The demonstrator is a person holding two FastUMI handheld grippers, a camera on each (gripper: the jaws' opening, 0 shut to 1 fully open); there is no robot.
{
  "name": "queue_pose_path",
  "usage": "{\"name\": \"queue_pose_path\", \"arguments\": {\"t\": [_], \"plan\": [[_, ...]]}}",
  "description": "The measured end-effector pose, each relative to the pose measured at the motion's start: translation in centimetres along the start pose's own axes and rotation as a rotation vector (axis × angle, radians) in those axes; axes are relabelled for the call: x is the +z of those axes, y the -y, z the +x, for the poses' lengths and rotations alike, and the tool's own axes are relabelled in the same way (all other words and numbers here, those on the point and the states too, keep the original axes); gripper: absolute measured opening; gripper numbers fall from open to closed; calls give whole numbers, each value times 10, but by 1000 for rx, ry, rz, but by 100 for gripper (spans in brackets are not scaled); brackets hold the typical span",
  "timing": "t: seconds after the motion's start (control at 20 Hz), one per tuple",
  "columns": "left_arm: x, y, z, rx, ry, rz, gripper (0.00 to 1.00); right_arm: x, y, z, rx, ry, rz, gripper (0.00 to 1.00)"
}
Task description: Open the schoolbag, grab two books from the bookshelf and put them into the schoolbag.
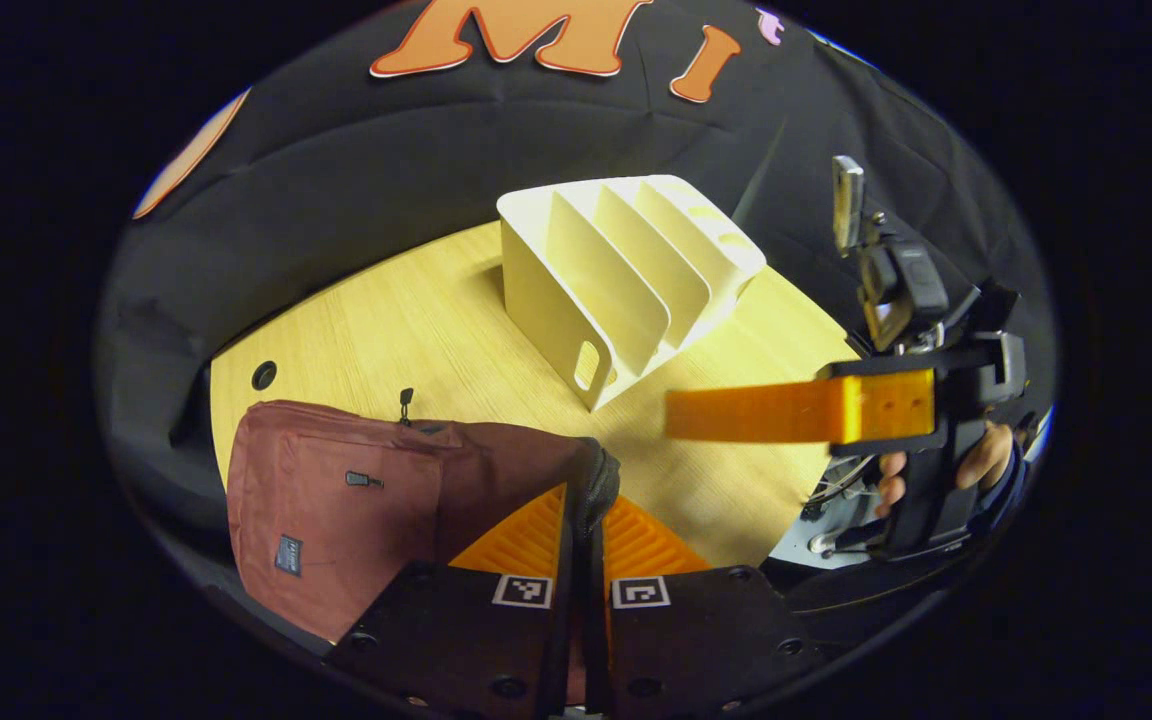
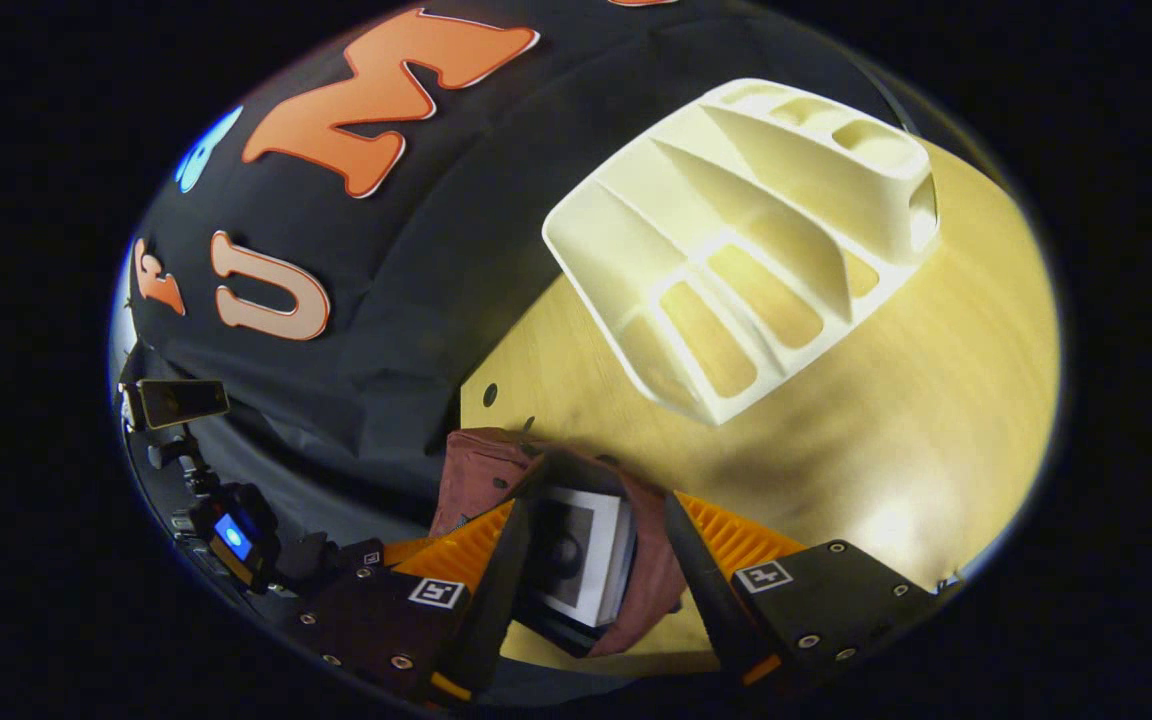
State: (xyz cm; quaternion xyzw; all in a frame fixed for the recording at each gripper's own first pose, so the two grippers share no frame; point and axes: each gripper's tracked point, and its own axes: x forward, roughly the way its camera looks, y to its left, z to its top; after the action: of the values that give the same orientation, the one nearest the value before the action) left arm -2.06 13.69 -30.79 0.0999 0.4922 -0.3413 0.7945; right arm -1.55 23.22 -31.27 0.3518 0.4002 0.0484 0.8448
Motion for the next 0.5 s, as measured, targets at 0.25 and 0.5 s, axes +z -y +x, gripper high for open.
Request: {"name": "queue_pose_path", "arguments": {"t": [0.25,0.5], "plan": [[-13,36,22,8,-4,-156,44,53,34,-44,-28,55,-155,86],[12,66,29,74,75,-221,86,105,55,-75,-50,129,-293,89]]}}
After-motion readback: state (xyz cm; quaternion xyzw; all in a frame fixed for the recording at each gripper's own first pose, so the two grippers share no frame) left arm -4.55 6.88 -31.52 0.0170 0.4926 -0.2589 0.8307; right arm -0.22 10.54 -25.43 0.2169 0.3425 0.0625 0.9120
